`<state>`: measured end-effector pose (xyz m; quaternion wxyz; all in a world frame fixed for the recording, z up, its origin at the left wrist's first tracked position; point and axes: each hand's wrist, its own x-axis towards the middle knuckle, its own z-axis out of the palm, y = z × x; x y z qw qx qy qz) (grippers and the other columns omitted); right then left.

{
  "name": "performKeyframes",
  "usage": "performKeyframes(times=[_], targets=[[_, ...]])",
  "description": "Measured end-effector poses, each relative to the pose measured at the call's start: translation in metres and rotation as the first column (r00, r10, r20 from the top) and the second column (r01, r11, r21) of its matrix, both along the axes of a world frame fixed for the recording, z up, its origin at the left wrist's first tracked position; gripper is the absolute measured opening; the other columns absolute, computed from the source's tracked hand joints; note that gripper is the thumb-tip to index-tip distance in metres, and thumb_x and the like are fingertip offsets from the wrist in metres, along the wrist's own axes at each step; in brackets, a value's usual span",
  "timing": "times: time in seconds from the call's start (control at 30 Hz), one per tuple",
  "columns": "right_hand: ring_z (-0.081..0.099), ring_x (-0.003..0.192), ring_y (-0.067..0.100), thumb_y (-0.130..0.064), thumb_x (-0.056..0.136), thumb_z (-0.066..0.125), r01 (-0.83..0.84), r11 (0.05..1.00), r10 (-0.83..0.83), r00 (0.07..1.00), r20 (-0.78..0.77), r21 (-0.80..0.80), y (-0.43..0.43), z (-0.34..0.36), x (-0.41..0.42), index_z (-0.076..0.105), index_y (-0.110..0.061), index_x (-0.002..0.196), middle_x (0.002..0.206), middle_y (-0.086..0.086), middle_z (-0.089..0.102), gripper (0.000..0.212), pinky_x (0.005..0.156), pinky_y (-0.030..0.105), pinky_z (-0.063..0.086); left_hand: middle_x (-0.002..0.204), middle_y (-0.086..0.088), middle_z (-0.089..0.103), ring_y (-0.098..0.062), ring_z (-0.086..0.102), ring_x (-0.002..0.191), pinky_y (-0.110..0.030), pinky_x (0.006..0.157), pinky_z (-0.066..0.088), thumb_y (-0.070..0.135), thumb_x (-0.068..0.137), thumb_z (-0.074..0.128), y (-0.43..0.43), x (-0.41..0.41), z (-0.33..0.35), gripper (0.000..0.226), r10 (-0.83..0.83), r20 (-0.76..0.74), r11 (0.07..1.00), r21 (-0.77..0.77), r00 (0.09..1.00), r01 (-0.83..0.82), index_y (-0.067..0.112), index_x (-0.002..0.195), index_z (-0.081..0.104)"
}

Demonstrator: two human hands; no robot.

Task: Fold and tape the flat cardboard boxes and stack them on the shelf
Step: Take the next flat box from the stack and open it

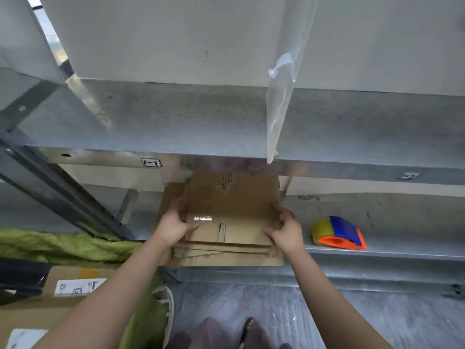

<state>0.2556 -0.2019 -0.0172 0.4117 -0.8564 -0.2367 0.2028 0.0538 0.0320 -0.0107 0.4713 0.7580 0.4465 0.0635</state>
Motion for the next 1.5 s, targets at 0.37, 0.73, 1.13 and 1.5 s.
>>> performKeyframes(times=[0.37,0.73,1.13,1.5], targets=[[0.051,0.116,0.022,-0.019,0.072,0.084,0.013,0.997,-0.025,0.988,0.155,0.079,-0.103,0.04,0.054,0.05,-0.026,0.14,0.131,0.008,0.05,0.076,0.1,0.029,0.042,0.14,0.008,0.045,-0.013,0.042,0.129,-0.035,0.11,0.035,0.028,0.071,0.085,-0.1,0.055,0.045,0.081,-0.206,0.189,0.975,0.117,0.96,0.186,0.042,0.138,0.042],[0.048,0.106,0.013,-0.016,0.076,0.082,0.011,0.994,-0.033,0.979,0.203,0.106,-0.313,0.053,0.166,0.046,-0.026,0.142,0.13,0.003,0.043,0.077,0.099,0.023,0.039,0.126,0.015,0.041,-0.005,0.042,0.115,-0.013,0.094,0.031,0.022,0.073,0.083,-0.296,0.181,0.051,0.083,-0.307,0.257,0.934,0.265,0.916,0.239,0.048,0.139,0.039],[0.053,0.102,0.012,-0.004,0.074,0.082,0.264,0.958,-0.275,0.956,0.103,0.112,-0.427,0.028,0.269,0.019,-0.026,0.154,0.138,0.003,0.04,0.104,0.096,0.027,0.045,0.131,0.012,0.039,0.015,0.049,0.108,-0.004,0.085,0.04,0.02,0.08,0.079,-0.418,0.309,0.026,0.094,-0.324,0.306,0.942,0.015,0.895,0.335,0.039,0.149,0.018],[0.054,0.124,0.021,0.002,0.084,0.07,0.283,0.938,-0.263,0.957,-0.122,0.201,-0.437,0.014,0.335,0.036,-0.019,0.136,0.136,0.001,0.049,0.066,0.104,0.037,0.046,0.151,0.012,0.027,-0.009,0.034,0.134,-0.037,0.111,0.035,0.042,0.076,0.079,-0.465,0.398,0.022,0.102,-0.374,0.304,0.916,-0.029,0.876,0.401,0.063,0.139,0.002]])
